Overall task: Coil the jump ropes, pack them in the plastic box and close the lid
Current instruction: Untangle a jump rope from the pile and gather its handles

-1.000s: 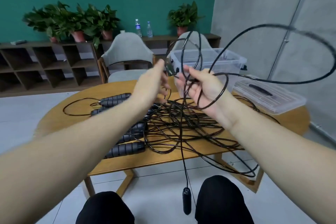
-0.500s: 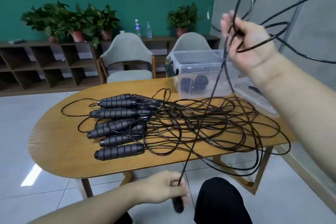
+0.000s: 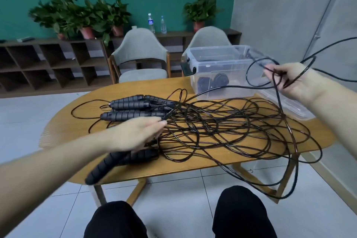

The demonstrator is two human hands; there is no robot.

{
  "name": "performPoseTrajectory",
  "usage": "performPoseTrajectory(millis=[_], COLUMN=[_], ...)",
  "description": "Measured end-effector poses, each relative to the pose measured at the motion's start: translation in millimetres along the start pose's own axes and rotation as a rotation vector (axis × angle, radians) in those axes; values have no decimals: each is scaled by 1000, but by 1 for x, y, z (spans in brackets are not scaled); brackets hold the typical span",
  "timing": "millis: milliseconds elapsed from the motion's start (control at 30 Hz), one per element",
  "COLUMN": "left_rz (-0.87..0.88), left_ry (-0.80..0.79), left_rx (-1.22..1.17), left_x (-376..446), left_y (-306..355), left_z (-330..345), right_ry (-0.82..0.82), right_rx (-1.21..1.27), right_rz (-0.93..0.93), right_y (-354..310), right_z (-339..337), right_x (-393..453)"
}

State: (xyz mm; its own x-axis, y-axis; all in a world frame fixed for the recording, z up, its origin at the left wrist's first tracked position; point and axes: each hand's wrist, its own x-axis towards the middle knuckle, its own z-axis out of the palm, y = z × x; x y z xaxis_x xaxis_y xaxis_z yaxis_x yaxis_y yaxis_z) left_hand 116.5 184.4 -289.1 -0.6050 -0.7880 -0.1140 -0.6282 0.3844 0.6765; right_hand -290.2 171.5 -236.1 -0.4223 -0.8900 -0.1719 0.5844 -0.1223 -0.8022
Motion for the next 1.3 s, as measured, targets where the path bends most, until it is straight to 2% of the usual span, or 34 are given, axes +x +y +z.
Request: performPoseTrajectory(millis=[100,200,300,367,467,533,700,867,1033,1167,1300], left_rz=[64,99,79,59,26,13,40,-38,-37,-15,-22], left_ry=[53,55,27,11,26,28,-61,-184,-143,-99,-40], left_rx=[198,427,504,526,496,491,726,985,982,996,979], left_x=[8,14,23,27,32,34,31,26,21,17,10], left_y=[17,22,13,4,-8,-16,-31,-39,-38,-38,-44], left_z=[-21,-31,-32,-31,-27,-22,-5,14,16,17,27], right_ry=[-10,31,81,77,59,56,51,42,50,91,118], right_rx=[-216,-306,-351,-482,-729,-803,-973,-1125,-1450,-1598,-1691], right_rz=[88,95,71,95,212,291,355,372,386,358,218], right_y=[5,1,-9,-11,0,15,44,50,44,47,57], right_z=[-2,-2,-3,-8,-19,-24,-32,-34,-28,-29,-32], right_x=[5,18,34,40,48,51,50,51,38,27,20])
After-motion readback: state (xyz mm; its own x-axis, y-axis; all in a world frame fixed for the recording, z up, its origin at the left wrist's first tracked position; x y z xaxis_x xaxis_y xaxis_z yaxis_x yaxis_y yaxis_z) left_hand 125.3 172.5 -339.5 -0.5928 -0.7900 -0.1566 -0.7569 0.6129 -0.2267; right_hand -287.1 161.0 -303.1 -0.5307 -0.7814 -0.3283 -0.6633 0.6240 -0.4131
